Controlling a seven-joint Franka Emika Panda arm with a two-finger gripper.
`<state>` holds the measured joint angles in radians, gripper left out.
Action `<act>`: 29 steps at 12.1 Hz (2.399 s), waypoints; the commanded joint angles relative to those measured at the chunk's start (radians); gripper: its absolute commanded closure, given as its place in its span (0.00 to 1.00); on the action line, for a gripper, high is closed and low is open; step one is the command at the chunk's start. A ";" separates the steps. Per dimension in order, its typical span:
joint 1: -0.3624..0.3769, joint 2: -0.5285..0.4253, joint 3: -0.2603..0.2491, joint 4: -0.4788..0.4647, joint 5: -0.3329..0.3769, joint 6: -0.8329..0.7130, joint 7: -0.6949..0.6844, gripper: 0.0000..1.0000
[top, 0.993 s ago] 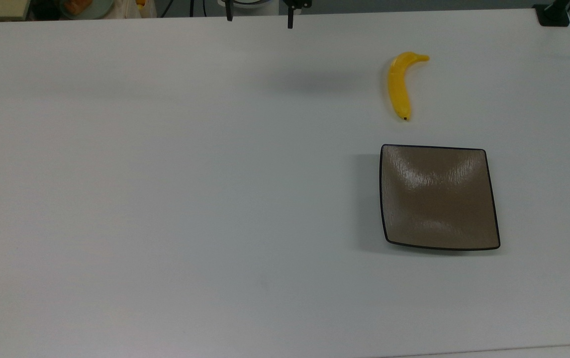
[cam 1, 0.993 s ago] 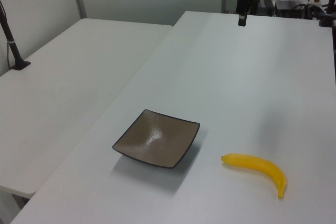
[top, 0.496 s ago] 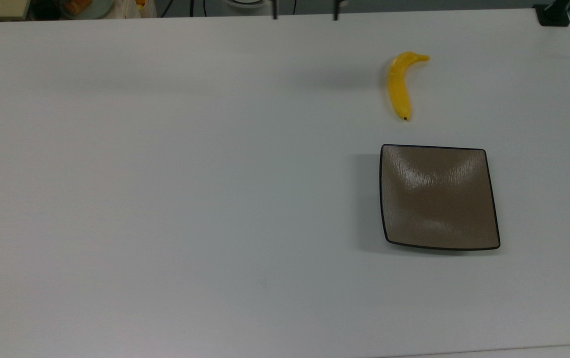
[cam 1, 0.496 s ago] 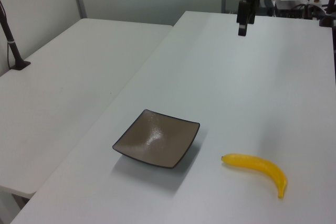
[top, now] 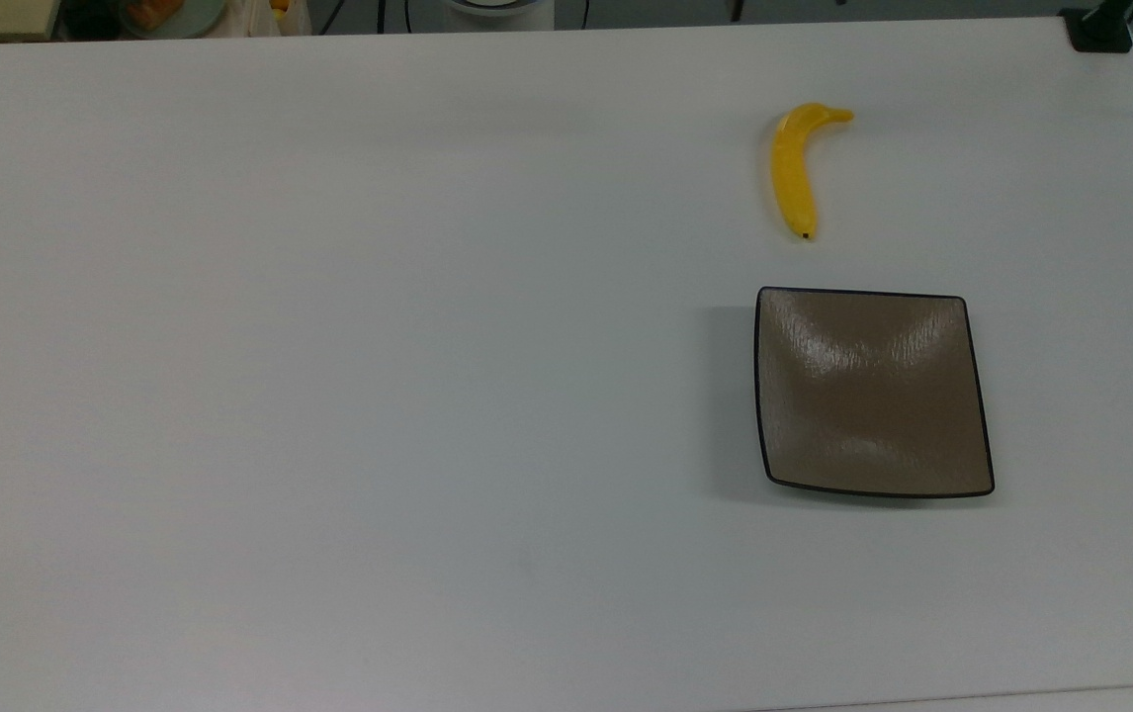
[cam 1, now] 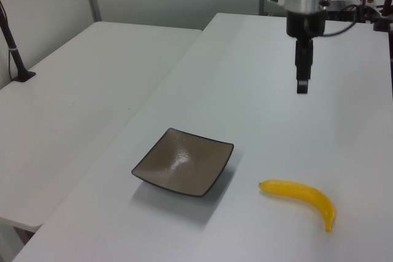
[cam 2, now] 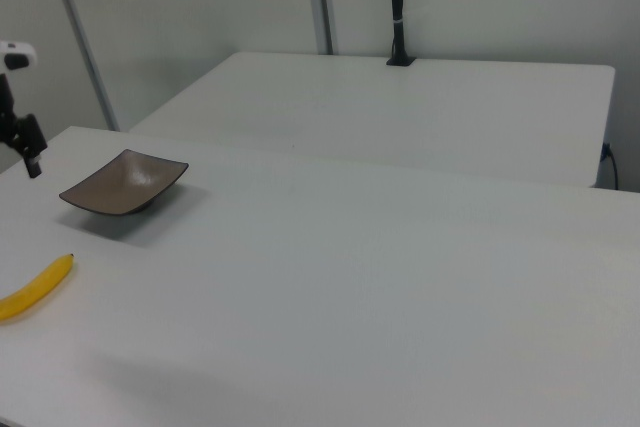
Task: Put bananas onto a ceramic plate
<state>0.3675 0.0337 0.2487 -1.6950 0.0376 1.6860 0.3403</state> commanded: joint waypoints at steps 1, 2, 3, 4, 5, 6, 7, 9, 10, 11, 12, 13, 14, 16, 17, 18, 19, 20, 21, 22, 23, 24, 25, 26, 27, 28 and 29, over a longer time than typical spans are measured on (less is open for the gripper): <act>-0.009 0.041 0.069 -0.086 0.021 0.113 0.109 0.00; -0.010 0.052 0.081 -0.116 0.021 0.171 0.178 0.00; -0.010 0.055 0.086 -0.147 0.019 0.210 0.202 0.00; -0.012 0.055 0.086 -0.173 0.019 0.239 0.204 0.00; -0.015 0.055 0.086 -0.204 0.019 0.285 0.204 0.00; -0.015 0.058 0.086 -0.227 0.019 0.317 0.204 0.00; -0.013 0.067 0.086 -0.259 0.019 0.361 0.207 0.00; -0.012 0.096 0.086 -0.278 0.019 0.405 0.210 0.00; -0.007 0.127 0.086 -0.278 0.016 0.422 0.210 0.00; -0.006 0.147 0.086 -0.285 0.013 0.443 0.210 0.00; -0.006 0.173 0.086 -0.293 0.013 0.474 0.210 0.00; -0.006 0.192 0.086 -0.299 0.011 0.500 0.210 0.00; -0.006 0.201 0.086 -0.307 0.008 0.512 0.209 0.00; -0.004 0.213 0.086 -0.311 0.002 0.543 0.209 0.04; -0.004 0.219 0.086 -0.313 0.002 0.544 0.206 0.06; -0.004 0.228 0.086 -0.313 0.002 0.546 0.201 0.08; -0.004 0.235 0.086 -0.313 -0.002 0.546 0.195 0.14; -0.004 0.238 0.086 -0.313 -0.014 0.546 0.195 0.15; 0.002 0.241 0.086 -0.314 -0.027 0.547 0.195 0.22; 0.005 0.248 0.086 -0.314 -0.031 0.547 0.195 0.27; 0.007 0.252 0.086 -0.314 -0.036 0.547 0.195 0.27; 0.008 0.253 0.086 -0.314 -0.038 0.547 0.195 0.30; 0.010 0.259 0.086 -0.313 -0.039 0.547 0.195 0.36; 0.010 0.261 0.086 -0.313 -0.047 0.549 0.195 0.41; 0.013 0.262 0.086 -0.313 -0.054 0.549 0.195 0.48; 0.017 0.262 0.086 -0.313 -0.061 0.549 0.195 0.57; 0.019 0.262 0.086 -0.313 -0.061 0.554 0.195 0.62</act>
<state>0.3736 0.2994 0.3342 -1.9946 -0.0032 2.2028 0.5345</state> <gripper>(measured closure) 0.419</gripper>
